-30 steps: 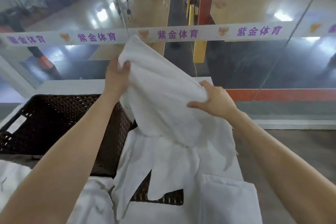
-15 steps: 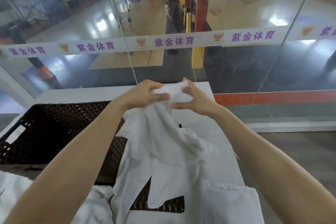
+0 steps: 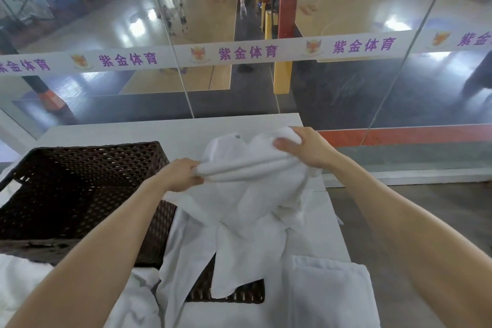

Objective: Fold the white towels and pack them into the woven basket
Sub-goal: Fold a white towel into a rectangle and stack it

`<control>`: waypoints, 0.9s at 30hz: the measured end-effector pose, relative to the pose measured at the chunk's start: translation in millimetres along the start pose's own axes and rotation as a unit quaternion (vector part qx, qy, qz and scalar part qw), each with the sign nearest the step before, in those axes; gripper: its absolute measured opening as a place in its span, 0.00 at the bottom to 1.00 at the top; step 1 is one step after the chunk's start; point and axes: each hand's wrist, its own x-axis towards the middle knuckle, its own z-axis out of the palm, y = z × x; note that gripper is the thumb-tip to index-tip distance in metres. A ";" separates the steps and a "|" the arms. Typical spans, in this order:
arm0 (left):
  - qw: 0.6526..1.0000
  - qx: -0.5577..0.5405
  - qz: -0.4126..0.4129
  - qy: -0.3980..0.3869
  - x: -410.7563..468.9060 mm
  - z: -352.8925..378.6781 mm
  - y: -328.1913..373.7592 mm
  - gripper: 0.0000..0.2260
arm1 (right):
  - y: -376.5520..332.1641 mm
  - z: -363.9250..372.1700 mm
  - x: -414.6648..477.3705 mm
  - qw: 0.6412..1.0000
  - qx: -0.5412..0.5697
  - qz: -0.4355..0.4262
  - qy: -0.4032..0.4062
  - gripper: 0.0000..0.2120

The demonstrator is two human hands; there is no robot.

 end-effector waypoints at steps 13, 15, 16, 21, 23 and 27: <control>0.954 0.141 -0.045 0.262 31.8 -182.8 66.6 0.07 | -11.5 -97.9 95.7 0.908 -0.399 0.113 0.058 0.08; 0.932 -0.011 -0.034 0.361 22.7 -243.5 93.7 0.08 | -44.6 -137.6 121.5 0.942 -0.269 0.093 0.175 0.06; 0.905 -0.088 -0.019 0.416 15.6 -273.2 104.3 0.11 | -64.2 -157.1 127.6 0.956 -0.166 0.075 0.231 0.08; 0.759 -0.152 0.113 0.623 -32.5 -364.6 135.9 0.18 | -145.4 -211.7 98.7 0.889 0.085 -0.070 0.445 0.08; 0.702 -0.124 0.159 0.683 -49.8 -367.4 139.1 0.16 | -154.5 -215.9 82.3 0.865 0.121 -0.113 0.474 0.12; 0.690 -0.050 0.192 0.696 -59.8 -304.7 111.2 0.14 | -109.8 -181.2 52.5 0.876 0.093 -0.113 0.459 0.12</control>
